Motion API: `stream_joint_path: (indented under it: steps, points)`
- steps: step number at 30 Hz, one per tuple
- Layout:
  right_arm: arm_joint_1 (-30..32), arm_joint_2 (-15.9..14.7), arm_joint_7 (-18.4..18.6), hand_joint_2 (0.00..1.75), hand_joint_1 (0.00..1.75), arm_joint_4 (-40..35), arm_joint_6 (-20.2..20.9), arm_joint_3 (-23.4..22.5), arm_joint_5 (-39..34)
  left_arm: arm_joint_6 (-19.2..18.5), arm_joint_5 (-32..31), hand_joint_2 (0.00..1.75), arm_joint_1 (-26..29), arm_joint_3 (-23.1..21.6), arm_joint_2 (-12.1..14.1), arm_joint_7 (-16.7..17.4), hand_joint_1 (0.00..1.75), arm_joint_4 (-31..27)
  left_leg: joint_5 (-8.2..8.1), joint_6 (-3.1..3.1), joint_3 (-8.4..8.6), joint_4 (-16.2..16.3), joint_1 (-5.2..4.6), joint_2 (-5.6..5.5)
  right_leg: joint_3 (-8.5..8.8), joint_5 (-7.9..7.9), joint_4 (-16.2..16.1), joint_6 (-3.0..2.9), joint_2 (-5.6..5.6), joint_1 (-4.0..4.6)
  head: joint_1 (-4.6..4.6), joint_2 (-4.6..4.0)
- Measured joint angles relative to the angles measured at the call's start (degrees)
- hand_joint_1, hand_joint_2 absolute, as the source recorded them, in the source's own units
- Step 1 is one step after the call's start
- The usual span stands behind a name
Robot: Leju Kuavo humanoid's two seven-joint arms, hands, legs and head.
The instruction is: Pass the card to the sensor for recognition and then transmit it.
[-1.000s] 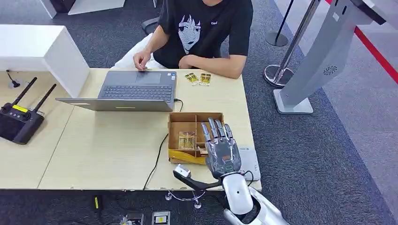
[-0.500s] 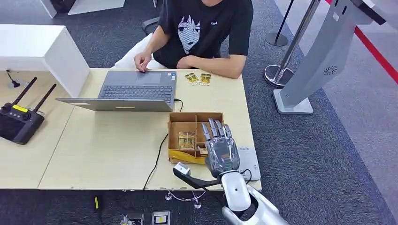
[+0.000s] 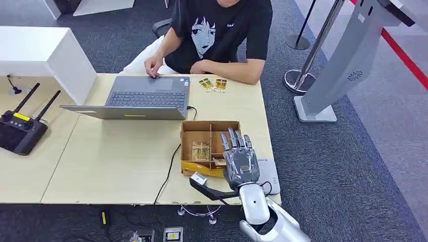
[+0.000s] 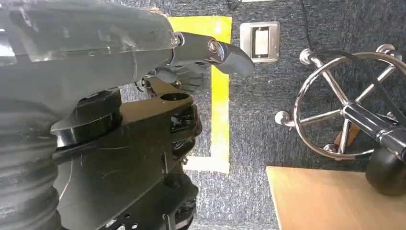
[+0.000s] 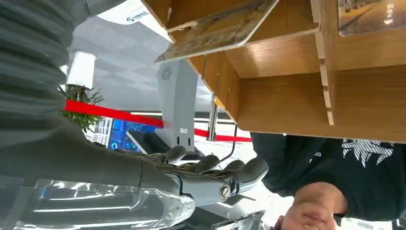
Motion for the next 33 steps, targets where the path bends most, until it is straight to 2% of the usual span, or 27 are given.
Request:
stream_joint_path:
  steps: [11,12,13,14,15,33]
  points:
    - [-0.2,0.1,0.1,1.75,0.00,1.9,-0.6,0.0,-0.1,-0.2,-0.3,1.75,0.0,0.0,0.0,0.0,0.00,0.0,0.00,0.00,0.00,0.0,0.00,0.00,0.00,0.00,0.0,0.00,0.00,0.00,0.00,0.00]
    - [-0.3,0.1,-0.2,1.75,0.52,2.1,-0.9,0.0,-0.1,-0.2,-0.3,1.75,0.0,0.0,0.0,0.0,0.00,0.0,0.00,0.00,0.00,0.0,0.00,0.00,0.00,0.00,0.0,0.00,0.00,0.00,0.00,0.00]
    - [-0.3,0.2,-0.4,1.75,0.52,2.2,-1.1,0.0,-0.1,-0.2,-0.4,1.75,0.0,0.0,0.0,0.0,0.00,0.0,0.00,0.00,0.00,0.0,0.00,0.00,0.00,0.00,0.0,0.00,0.00,0.00,0.00,0.00]
    - [-0.3,0.3,-0.5,1.75,1.62,2.4,-1.2,0.0,-0.2,-0.2,-0.4,1.75,0.0,0.0,0.0,0.0,0.00,0.0,0.00,0.00,0.00,0.0,0.00,0.00,0.00,0.00,0.0,0.00,0.00,0.00,0.00,0.00]
    - [-0.4,0.4,-0.8,1.75,1.73,2.6,-1.3,0.0,-0.2,-0.2,-0.4,1.75,0.0,0.0,0.0,0.0,0.00,0.0,0.00,0.00,0.00,0.0,0.00,0.00,0.00,0.00,0.0,0.00,0.00,0.00,0.00,0.00]
    - [-1.0,0.9,-2.0,1.75,1.75,3.4,-3.5,0.0,-1.7,0.1,-0.9,1.75,0.0,0.0,0.0,0.0,0.00,0.0,0.00,0.00,0.00,0.0,0.00,0.00,0.00,0.00,0.0,0.00,0.00,0.00,0.00,0.00]
